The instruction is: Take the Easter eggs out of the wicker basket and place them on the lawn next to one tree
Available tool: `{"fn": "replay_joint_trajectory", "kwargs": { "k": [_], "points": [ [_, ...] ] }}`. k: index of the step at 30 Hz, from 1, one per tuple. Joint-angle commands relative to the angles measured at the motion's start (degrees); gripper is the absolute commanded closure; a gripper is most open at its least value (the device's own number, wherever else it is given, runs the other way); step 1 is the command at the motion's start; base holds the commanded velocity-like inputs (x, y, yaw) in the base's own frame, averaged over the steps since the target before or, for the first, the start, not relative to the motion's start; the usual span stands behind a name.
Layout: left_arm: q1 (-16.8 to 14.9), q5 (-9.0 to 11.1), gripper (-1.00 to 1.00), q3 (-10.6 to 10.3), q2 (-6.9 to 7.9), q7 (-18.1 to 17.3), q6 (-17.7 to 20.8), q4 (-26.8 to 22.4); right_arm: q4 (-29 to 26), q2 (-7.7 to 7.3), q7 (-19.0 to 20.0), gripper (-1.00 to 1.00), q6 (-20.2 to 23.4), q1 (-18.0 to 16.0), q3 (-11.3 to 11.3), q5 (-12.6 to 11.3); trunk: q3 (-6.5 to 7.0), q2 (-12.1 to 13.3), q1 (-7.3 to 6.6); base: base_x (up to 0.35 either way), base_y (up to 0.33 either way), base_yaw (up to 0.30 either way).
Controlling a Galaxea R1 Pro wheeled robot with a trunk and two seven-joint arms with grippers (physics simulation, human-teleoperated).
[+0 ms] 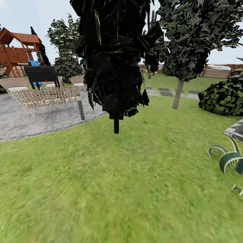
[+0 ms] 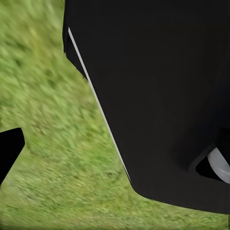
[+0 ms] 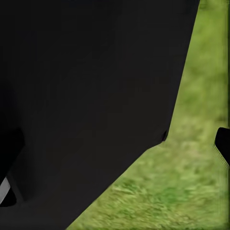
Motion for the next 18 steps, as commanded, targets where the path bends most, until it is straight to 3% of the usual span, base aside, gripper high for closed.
{"fn": "replay_joint_trajectory", "kwargs": {
  "k": [1, 18],
  "points": [
    [0.01, 0.23, -1.00, 0.30, 0.01, -0.03, 0.22, -0.06, 0.10, 0.01, 0.05, -1.00, 0.06, -0.06, 0.24, 0.10, -0.03, -0.02, 0.03, 0.332, 0.000, 0.000],
    [0.01, 0.23, -1.00, 0.30, 0.01, 0.05, 0.22, -0.06, 0.09, 0.01, 0.05, -1.00, 0.07, -0.07, 0.25, 0.10, -0.03, -0.02, 0.03, 0.332, 0.000, 0.000]
  ]
}}
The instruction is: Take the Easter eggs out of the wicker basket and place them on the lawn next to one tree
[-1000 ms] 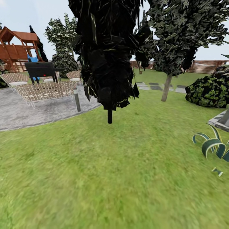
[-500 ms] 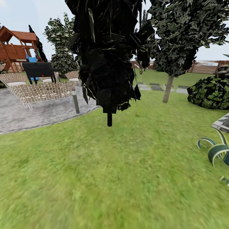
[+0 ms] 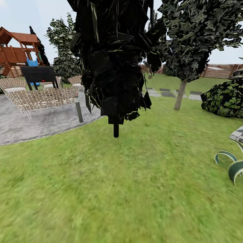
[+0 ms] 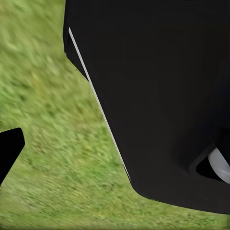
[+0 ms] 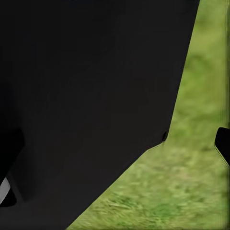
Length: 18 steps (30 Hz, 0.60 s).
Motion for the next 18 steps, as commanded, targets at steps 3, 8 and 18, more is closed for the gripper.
{"fn": "replay_joint_trajectory", "kwargs": {
  "k": [3, 8, 18],
  "points": [
    [0.01, 0.23, -1.00, 0.30, 0.04, 0.05, 0.18, -0.06, 0.09, 0.01, 0.05, -1.00, 0.02, -0.06, 0.27, 0.09, -0.03, -0.02, 0.03, 0.332, 0.000, 0.000],
    [0.01, 0.23, -1.00, 0.30, 0.09, 0.07, 0.17, -0.06, 0.10, 0.01, 0.05, -1.00, 0.02, -0.05, 0.24, 0.07, -0.03, -0.02, 0.03, 0.332, 0.000, 0.000],
    [0.01, 0.23, -1.00, 0.30, 0.15, 0.07, 0.14, -0.06, 0.10, 0.01, 0.11, -1.00, 0.01, -0.08, 0.24, 0.08, -0.17, -0.02, 0.03, 0.332, 0.000, -0.042]
  ]
}}
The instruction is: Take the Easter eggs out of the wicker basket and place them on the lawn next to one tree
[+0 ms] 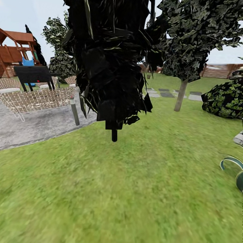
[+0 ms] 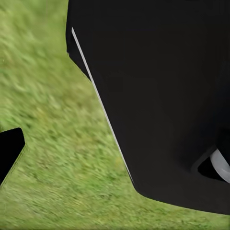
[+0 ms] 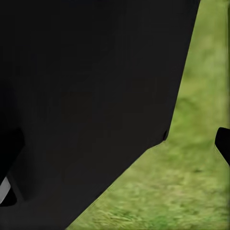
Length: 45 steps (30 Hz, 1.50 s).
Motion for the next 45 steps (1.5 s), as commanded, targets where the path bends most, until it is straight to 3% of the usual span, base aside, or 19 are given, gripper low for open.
{"fn": "replay_joint_trajectory", "kwargs": {
  "k": [1, 16, 32, 45],
  "points": [
    [0.01, 0.22, -1.00, 0.30, 0.02, -0.01, 0.24, -0.11, 0.11, 0.01, 0.07, -1.00, 0.06, -0.06, 0.24, 0.11, -0.09, -0.02, 0.03, 0.332, 0.000, -0.218],
    [0.01, 0.22, -1.00, 0.30, 0.04, -0.01, 0.24, -0.16, 0.11, 0.01, 0.08, -1.00, 0.06, -0.05, 0.24, 0.12, -0.80, -0.02, 0.03, 0.332, 0.000, -0.266],
    [0.01, 0.22, -1.00, 0.30, 0.04, -0.01, 0.28, -0.16, 0.11, 0.04, 0.07, -1.00, 0.06, -0.06, 0.30, 0.12, -0.89, -0.02, 0.03, 0.332, 0.000, -0.026],
    [0.01, 0.22, -1.00, 0.30, 0.04, -0.01, 0.27, -0.16, 0.11, 0.23, 0.08, -1.00, 0.06, -0.05, 0.28, 0.12, -1.23, -0.02, 0.03, 0.332, 0.000, -0.265]
  ]
}}
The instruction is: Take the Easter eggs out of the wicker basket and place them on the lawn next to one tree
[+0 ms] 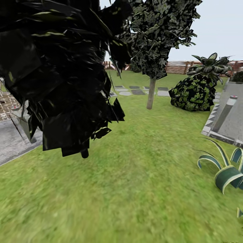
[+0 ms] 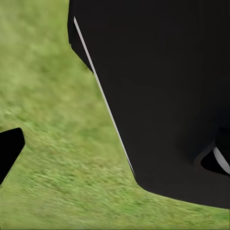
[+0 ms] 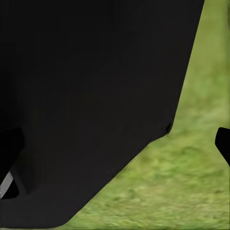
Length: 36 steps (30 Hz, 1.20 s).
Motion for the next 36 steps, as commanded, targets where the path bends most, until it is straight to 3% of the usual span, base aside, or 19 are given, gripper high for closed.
{"fn": "replay_joint_trajectory", "kwargs": {
  "k": [1, 16, 24, 34, 36],
  "points": [
    [0.02, 0.22, -1.00, 0.30, 0.01, -0.01, 0.24, -0.08, 0.11, -0.01, 0.06, -1.00, 0.06, -0.09, 0.27, 0.10, -0.06, -0.02, 0.03, 0.332, 0.000, -0.296],
    [0.02, 0.22, -1.00, 0.30, -0.08, -0.01, 0.26, -0.08, 0.11, -0.02, 0.06, -1.00, 0.06, -0.07, 0.22, 0.10, -0.48, -0.02, 0.03, 0.319, 0.000, -0.280],
    [0.02, 0.22, -1.00, 0.30, -0.10, -0.01, 0.26, -0.08, 0.11, -0.03, -0.01, -1.00, 0.05, -0.06, 0.21, 0.10, -0.50, -0.02, 0.03, 0.285, 0.000, -0.021],
    [0.02, 0.22, -1.00, 0.13, -0.31, -0.01, 0.26, 0.01, -0.17, -0.09, 0.06, -1.00, -0.02, -0.10, 0.27, 0.16, -0.50, -0.02, 0.03, 0.033, 0.000, 0.000],
    [0.02, 0.22, -1.00, 0.12, 0.34, -0.01, 0.08, 0.01, 0.02, -0.74, 0.20, -1.00, 0.26, -0.20, 0.47, 0.21, -0.50, -0.02, 0.03, 0.000, 0.000, 0.000]
  ]
}}
